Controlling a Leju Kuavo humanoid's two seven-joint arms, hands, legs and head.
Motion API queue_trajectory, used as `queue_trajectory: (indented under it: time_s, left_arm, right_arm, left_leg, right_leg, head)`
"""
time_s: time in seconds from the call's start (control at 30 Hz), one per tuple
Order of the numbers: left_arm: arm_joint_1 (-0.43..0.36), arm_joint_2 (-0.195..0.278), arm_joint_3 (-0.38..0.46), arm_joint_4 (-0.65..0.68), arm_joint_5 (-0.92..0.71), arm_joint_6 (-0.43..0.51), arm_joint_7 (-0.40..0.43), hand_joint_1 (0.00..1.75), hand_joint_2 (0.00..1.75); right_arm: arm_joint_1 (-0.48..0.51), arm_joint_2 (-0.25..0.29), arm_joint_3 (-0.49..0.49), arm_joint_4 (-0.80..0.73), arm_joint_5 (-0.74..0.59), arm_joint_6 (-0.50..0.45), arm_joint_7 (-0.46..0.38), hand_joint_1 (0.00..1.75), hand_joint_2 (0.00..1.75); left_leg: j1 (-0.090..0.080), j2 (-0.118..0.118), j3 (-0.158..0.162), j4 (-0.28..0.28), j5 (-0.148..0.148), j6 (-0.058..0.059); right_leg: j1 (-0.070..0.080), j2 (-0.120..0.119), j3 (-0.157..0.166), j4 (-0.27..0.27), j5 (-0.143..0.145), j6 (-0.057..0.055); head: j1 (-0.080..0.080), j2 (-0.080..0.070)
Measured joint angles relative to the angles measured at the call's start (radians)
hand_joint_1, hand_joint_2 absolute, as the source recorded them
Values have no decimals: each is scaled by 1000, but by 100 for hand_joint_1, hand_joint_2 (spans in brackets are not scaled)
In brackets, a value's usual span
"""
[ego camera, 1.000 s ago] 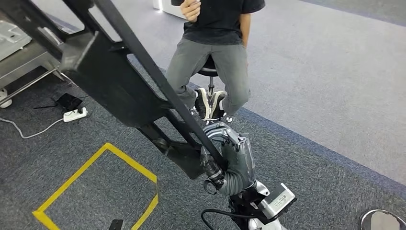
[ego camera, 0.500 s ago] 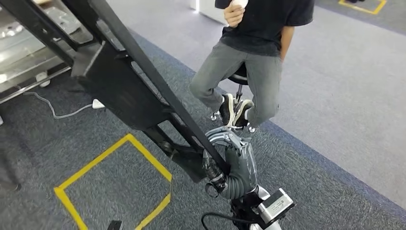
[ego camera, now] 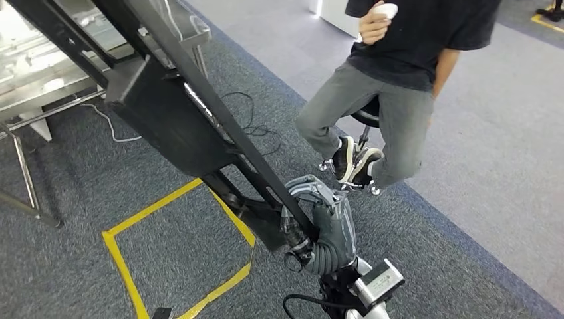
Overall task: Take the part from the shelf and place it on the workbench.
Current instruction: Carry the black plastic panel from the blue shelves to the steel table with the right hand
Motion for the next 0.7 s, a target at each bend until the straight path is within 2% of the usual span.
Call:
queue_trajectory:
  time_s: [0.1, 0.17, 0.23, 0.27, 0.3, 0.33, 0.37, 0.4, 0.43, 0.47, 0.5, 0.53, 0.6, 0.63, 0.7]
  left_arm:
    - [1, 0, 0, 0, 1, 0, 3, 0, 175]
    - [1, -1, 0, 0, 1, 1, 3, 0, 175]
    - [-3, -1, 0, 0, 1, 1, 1, 0, 175]
    - [-5, 0, 0, 0, 1, 1, -1, 0, 175]
    - [-5, 0, 0, 0, 1, 2, -2, 0, 175]
    - [-5, 0, 0, 0, 1, 2, -2, 0, 175]
    - [-4, 0, 0, 0, 1, 2, -3, 0, 175]
    - [-2, 0, 0, 0, 1, 2, -3, 0, 175]
    - [-1, -1, 0, 0, 1, 2, -3, 0, 175]
    - [-2, -1, 0, 0, 1, 2, -3, 0, 175]
    - [-2, -1, 0, 0, 1, 2, -2, 0, 175]
    - [-2, -1, 0, 1, 1, 2, -2, 0, 175]
    - [1, 0, 0, 1, 1, 2, -2, 0, 175]
    - [3, 2, 0, 2, 1, 2, -2, 0, 175]
    - [3, 4, 0, 3, 1, 2, 0, 0, 175]
  right_arm:
    - [-4, 0, 0, 0, 2, 2, 1, 175, 175]
    - [-8, 0, 0, 0, 7, 4, 1, 175, 175]
    - [-7, -1, 0, 0, 11, 2, 2, 175, 175]
    - [-5, -2, 0, 1, 12, 1, 3, 175, 175]
    - [-3, -3, 0, 1, 13, 0, 4, 175, 175]
    - [-1, -4, 0, 1, 13, 0, 5, 175, 175]
    - [-1, -4, 0, 2, 13, -1, 6, 175, 175]
    - [0, -5, 0, 2, 13, -1, 6, 175, 175]
    - [0, -5, 0, 2, 13, -1, 6, 175, 175]
    - [0, -5, 0, 2, 14, -1, 6, 175, 175]
    - [0, -5, 0, 1, 14, -1, 6, 175, 175]
    - [0, -5, 0, 1, 14, -1, 6, 175, 175]
    - [-1, -6, 0, 1, 16, -1, 6, 175, 175]
    - [-1, -5, 0, 1, 17, -1, 6, 175, 175]
    - [-2, -5, 0, 1, 18, -1, 6, 175, 175]
  left_leg:
    - [-4, -29, 5, -5, -1, 22]
    - [-1, -49, 15, -14, 2, 35]
    - [-1, -70, 20, -18, 2, 44]
    - [-2, -82, 20, -18, 1, 48]
    - [-3, -96, 20, -17, 0, 49]
    - [-5, -109, 20, -16, -1, 50]
    - [-5, -124, 21, -14, -1, 50]
    - [-5, -138, 22, -12, -3, 49]
    - [-4, -152, 22, -10, -4, 47]
    - [-6, -164, 19, -3, -8, 44]
    - [-5, -175, 16, 1, -10, 39]
    - [-4, -185, 12, 4, -12, 33]
    - [-1, -202, 7, 3, -12, 20]
    - [0, -193, 5, 6, -15, 15]
    - [-2, -138, -18, 54, -44, 6]
  right_leg:
    - [-2, -16, 11, -2, -9, 19]
    - [-7, 20, -4, 41, -38, 29]
    - [-9, 70, -66, 162, -96, 31]
    - [-9, 80, -105, 231, -121, 31]
    - [-8, 85, -137, 282, -134, 30]
    - [-8, 87, -155, 303, -128, 29]
    - [-8, 90, -156, 286, -103, 27]
    - [-8, 96, -138, 237, -66, 23]
    - [-8, 114, -111, 169, -25, 19]
    - [-10, 138, -83, 101, 5, 15]
    - [-10, 156, -61, 53, 21, 12]
    - [-9, 169, -50, 27, 24, 9]
    - [-7, 157, -43, 18, 22, 2]
    - [-7, 147, -38, 13, 23, -4]
    - [-11, 122, -28, 2, 24, -16]
  head:
    - [1, 0]
    - [6, 0]
    - [12, 0]
    - [14, 0]
    - [14, 0]
    - [14, 0]
    - [14, 0]
    - [14, 0]
    - [15, 0]
    - [15, 0]
    - [15, 0]
    - [15, 0]
    - [17, 0]
    - [17, 0]
    - [12, 0]
